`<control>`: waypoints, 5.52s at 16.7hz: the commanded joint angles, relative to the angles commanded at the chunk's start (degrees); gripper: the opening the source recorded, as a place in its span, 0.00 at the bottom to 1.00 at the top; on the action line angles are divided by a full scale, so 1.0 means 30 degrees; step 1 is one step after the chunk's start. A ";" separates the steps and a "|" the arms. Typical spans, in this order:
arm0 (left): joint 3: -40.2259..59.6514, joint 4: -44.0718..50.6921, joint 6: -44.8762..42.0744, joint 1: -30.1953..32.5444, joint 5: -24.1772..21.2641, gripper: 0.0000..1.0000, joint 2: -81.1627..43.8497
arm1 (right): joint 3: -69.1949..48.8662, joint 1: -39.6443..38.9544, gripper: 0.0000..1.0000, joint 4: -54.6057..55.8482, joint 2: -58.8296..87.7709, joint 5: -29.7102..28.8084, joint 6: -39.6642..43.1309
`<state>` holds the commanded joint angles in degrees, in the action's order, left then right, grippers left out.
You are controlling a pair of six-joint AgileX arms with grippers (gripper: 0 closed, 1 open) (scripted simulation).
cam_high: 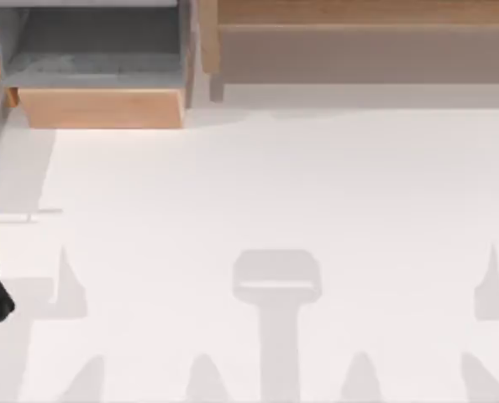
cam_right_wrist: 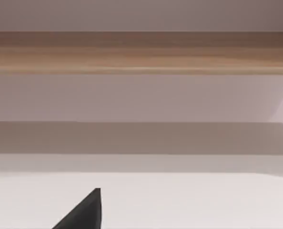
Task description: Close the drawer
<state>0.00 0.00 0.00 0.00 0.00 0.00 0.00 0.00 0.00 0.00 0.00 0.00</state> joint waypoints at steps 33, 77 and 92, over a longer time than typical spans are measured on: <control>0.8989 -1.5999 -0.3098 0.4497 0.4877 1.00 -2.3150 | 0.0000 0.0000 1.00 0.0000 0.0000 0.0000 0.0000; 0.9850 -2.8549 -3.0360 -1.2583 -1.3401 0.62 -3.8622 | 0.0000 0.0000 1.00 0.0000 0.0000 0.0000 0.0000; 0.9850 -2.8549 -3.0360 -1.2583 -1.3401 0.00 -3.8622 | 0.0000 0.0000 1.00 0.0000 0.0000 0.0000 0.0000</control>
<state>29.55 -85.65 -91.08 -37.75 -40.20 -115.87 0.00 0.00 0.00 0.00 0.00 0.00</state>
